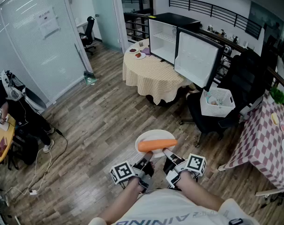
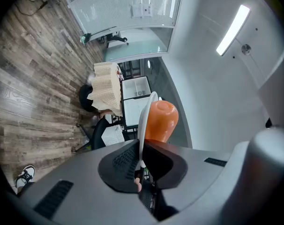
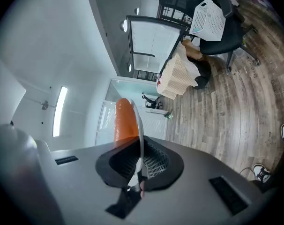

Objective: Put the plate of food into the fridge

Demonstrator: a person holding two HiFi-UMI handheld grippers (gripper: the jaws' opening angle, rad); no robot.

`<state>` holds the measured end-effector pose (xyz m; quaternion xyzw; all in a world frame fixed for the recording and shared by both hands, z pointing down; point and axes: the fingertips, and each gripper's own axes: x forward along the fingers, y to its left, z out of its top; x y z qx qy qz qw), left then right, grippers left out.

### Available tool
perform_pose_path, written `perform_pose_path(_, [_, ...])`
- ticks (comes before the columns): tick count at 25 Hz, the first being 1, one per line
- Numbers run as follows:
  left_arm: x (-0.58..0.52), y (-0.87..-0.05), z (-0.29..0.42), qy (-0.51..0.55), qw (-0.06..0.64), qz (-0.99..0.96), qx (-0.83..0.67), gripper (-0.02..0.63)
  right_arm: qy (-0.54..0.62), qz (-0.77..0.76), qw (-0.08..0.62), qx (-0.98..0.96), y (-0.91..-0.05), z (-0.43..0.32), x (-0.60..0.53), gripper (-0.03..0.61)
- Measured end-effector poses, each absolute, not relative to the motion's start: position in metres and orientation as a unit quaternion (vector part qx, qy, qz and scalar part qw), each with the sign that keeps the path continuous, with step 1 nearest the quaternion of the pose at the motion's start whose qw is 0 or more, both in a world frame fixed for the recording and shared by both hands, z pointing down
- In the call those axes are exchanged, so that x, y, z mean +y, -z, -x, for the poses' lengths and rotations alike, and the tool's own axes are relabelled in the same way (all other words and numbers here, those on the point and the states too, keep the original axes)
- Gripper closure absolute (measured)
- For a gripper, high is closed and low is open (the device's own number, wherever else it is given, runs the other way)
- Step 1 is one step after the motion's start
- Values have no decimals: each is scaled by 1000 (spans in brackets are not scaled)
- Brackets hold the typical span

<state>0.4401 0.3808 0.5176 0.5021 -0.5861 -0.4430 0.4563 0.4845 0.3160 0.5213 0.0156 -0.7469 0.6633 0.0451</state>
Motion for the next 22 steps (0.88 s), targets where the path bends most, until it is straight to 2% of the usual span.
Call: perform_pose_path(22, [418,-520,-411,445,457,-497,-588,588,-658,-22,55,-751,-527,-455,351,546])
